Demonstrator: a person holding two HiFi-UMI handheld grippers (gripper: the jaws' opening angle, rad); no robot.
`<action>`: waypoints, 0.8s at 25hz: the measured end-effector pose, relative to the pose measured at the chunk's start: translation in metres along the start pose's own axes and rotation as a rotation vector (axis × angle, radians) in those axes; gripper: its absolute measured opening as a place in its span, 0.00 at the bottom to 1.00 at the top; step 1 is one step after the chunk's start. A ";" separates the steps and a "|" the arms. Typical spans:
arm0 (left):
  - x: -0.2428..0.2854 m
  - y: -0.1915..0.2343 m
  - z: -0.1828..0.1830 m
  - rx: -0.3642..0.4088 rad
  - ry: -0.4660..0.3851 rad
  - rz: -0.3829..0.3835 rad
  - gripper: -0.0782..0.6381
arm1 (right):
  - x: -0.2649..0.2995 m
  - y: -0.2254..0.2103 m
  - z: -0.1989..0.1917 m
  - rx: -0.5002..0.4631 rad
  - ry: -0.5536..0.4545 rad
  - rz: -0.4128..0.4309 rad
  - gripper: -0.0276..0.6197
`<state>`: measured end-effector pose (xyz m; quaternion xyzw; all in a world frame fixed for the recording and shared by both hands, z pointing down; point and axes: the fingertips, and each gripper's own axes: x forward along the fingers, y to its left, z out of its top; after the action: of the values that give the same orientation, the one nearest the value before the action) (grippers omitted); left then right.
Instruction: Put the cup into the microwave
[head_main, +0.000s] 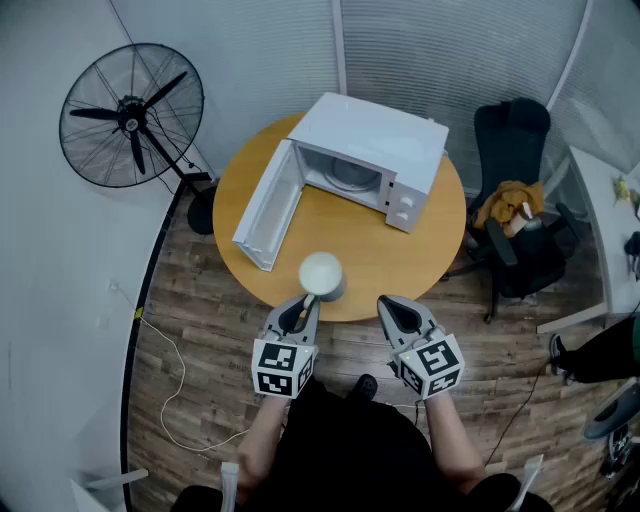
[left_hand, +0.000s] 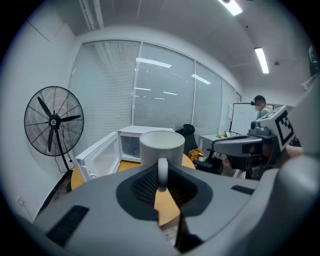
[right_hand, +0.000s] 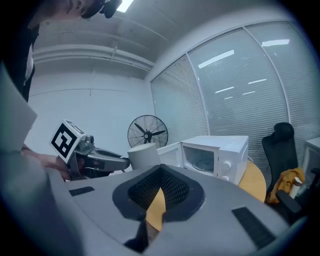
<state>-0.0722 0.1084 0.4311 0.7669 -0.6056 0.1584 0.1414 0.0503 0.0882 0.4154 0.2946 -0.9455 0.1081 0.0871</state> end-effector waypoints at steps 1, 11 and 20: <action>0.000 -0.001 0.000 0.002 0.000 0.001 0.16 | 0.000 -0.001 0.000 -0.003 0.003 0.000 0.05; -0.001 -0.005 -0.003 0.000 0.004 0.013 0.16 | -0.002 -0.003 -0.003 0.008 0.006 0.009 0.06; 0.002 -0.015 -0.004 0.002 -0.004 0.030 0.16 | -0.013 -0.009 -0.010 0.036 -0.008 0.031 0.06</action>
<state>-0.0572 0.1114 0.4348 0.7583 -0.6170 0.1593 0.1371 0.0667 0.0909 0.4232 0.2818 -0.9482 0.1253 0.0761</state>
